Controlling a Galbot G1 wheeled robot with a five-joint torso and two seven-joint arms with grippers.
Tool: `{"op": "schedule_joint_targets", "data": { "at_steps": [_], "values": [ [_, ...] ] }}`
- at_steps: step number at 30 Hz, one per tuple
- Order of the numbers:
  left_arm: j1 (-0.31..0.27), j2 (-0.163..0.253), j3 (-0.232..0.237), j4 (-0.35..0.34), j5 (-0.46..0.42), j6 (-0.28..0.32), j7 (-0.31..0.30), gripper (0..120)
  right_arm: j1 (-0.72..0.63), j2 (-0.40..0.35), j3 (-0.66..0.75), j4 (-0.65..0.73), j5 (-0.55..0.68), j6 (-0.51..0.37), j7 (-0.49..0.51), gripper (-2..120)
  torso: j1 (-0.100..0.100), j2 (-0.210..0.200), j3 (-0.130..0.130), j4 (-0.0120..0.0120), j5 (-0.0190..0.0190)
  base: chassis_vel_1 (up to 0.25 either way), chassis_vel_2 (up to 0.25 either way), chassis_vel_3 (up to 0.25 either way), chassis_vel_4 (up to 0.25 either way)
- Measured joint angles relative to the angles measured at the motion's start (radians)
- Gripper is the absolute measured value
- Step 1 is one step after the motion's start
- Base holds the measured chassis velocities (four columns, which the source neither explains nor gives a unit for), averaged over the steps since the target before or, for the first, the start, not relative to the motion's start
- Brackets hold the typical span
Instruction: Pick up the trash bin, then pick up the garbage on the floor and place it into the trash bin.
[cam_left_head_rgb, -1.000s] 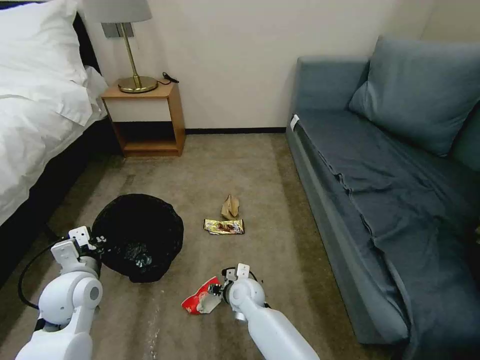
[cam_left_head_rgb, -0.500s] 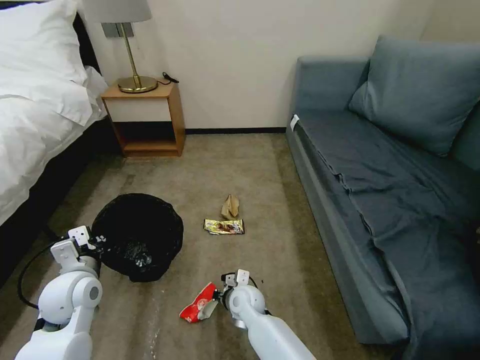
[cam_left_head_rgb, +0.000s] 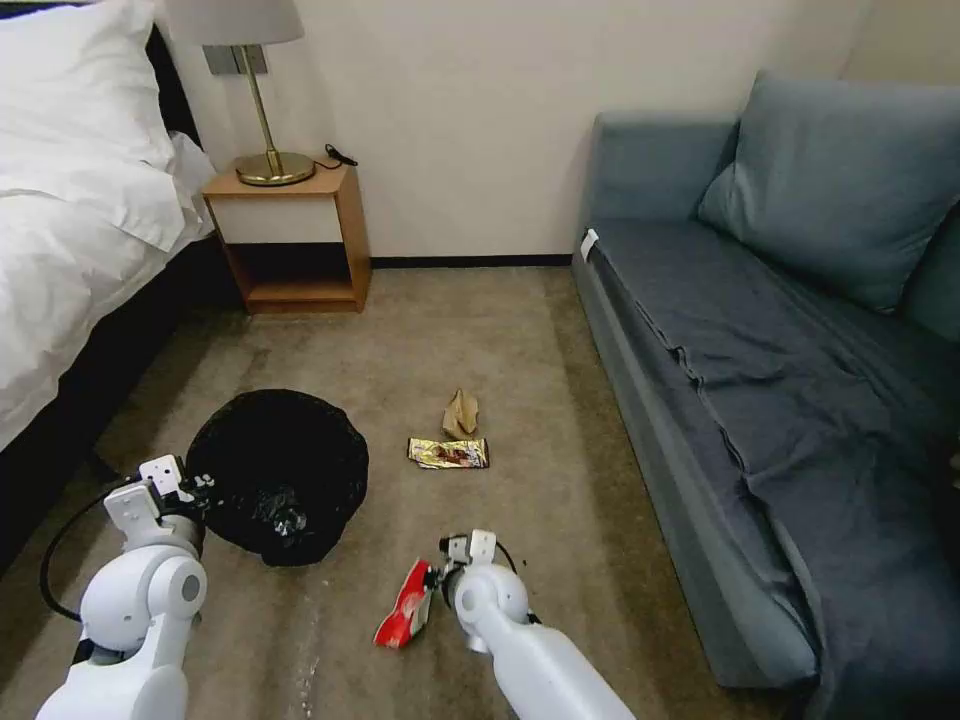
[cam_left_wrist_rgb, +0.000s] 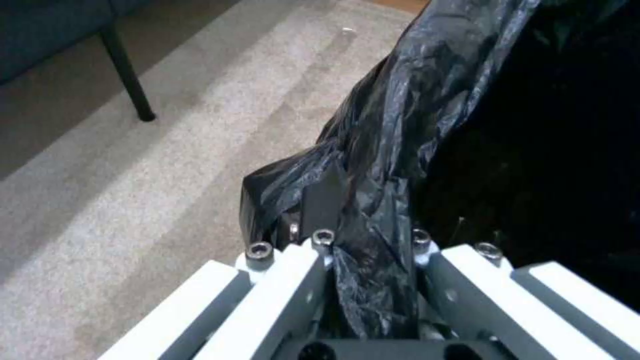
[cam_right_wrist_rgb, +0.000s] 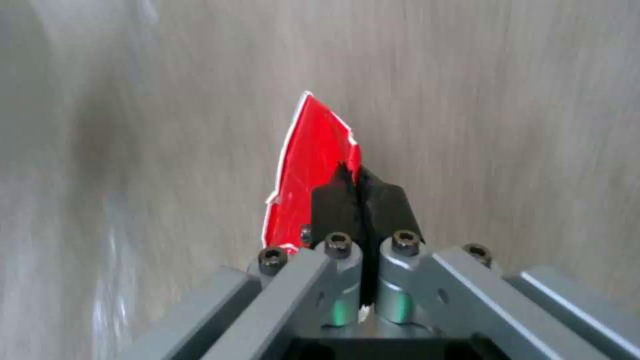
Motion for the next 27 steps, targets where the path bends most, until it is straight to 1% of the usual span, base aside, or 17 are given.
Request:
{"op": "schedule_joint_targets", "data": {
  "at_steps": [1,2,3,4,6,8,9,10,12,13,14,18,22,27],
  "values": [
    [-0.005,0.005,-0.001,0.009,0.0,-0.004,0.005,1,0.028,0.0,-0.02,0.027,-0.047,0.039,-0.013,0,0.0,0.0,0.0,-0.0001,0.0001,0.0,0.0,0.0,0.0],
    [-0.005,0.005,-0.001,0.009,0.0,-0.004,0.005,1,0.028,0.0,-0.02,0.027,-0.047,0.039,-0.013,0,0.0,0.0,0.0,-0.0001,0.0001,0.0,0.0,0.0,0.0],
    [-0.008,0.008,-0.002,0.017,0.0,-0.009,0.01,1,0.068,0.0,-0.044,0.06,-0.086,0.078,-0.022,0,0.0,0.0,0.0,0.0,0.0001,0.0,0.0,0.0,0.0],
    [-0.01,0.008,-0.002,0.023,0.0,-0.011,0.014,1,0.119,0.0,-0.073,0.087,-0.097,0.106,-0.024,0,0.0,0.0,0.0,0.0001,0.0,0.0,0.0,0.0,0.0],
    [-0.011,0.008,-0.002,0.025,0.0,-0.011,0.014,1,0.139,0.0,-0.083,0.095,-0.099,0.116,-0.024,0,0.0,0.0,0.0,0.0002,0.0,0.0,0.0,0.0,0.0],
    [-0.014,0.004,-0.001,0.019,-0.001,-0.012,0.015,1,0.254,-0.023,-0.148,0.116,-0.113,0.179,-0.026,0,0.0,0.0,0.0,0.0004,0.0002,0.0,0.0,0.0,0.0],
    [-0.014,0.004,-0.001,0.019,-0.001,-0.012,0.015,1,0.254,-0.023,-0.148,0.116,-0.113,0.179,-0.026,0,0.0,0.0,0.0,0.0004,0.0002,0.0,0.0,0.0,0.0],
    [-0.01,0.0,0.0,0.01,-0.001,-0.012,0.015,1,0.293,-0.04,-0.18,0.116,-0.125,0.2,-0.033,0,0.0,0.0,0.0,0.0001,0.0001,0.0,0.0,0.0,0.0],
    [-0.008,-0.001,0.001,0.007,-0.002,-0.011,0.014,1,0.313,-0.047,-0.196,0.116,-0.133,0.213,-0.038,0,0.0,0.0,0.0,0.0002,0.0001,0.0,0.0,0.0,0.0],
    [-0.004,-0.005,0.001,-0.001,-0.003,-0.01,0.014,1,0.356,-0.063,-0.233,0.115,-0.149,0.24,-0.044,0,0.0,0.0,0.0,-0.0002,0.0001,0.0,0.0,0.0,0.0],
    [-0.003,-0.007,-0.001,-0.002,-0.003,-0.01,0.014,1,0.381,-0.068,-0.264,0.116,-0.151,0.25,-0.045,0,0.0,0.0,0.0,-0.0001,0.0002,0.0,0.0,0.0,0.0],
    [-0.001,-0.007,-0.005,-0.002,-0.003,-0.009,0.014,1,0.404,-0.069,-0.291,0.123,-0.15,0.253,-0.041,0,0.0,0.0,0.0,0.0001,0.0001,0.0,0.0,0.0,0.0],
    [0.009,-0.005,-0.014,0.004,-0.004,-0.01,0.013,1,0.452,-0.041,-0.35,0.153,-0.126,0.245,-0.011,0,0.0,0.0,0.0,0.0001,0.0001,0.0,0.0,0.0,0.0],
    [0.009,-0.002,-0.016,0.008,-0.004,-0.011,0.014,1,0.478,-0.025,-0.375,0.179,-0.096,0.226,0.009,0,0.0,0.0,0.0,0.0002,0.0001,0.0,0.0,0.0,0.0]
  ]
}}
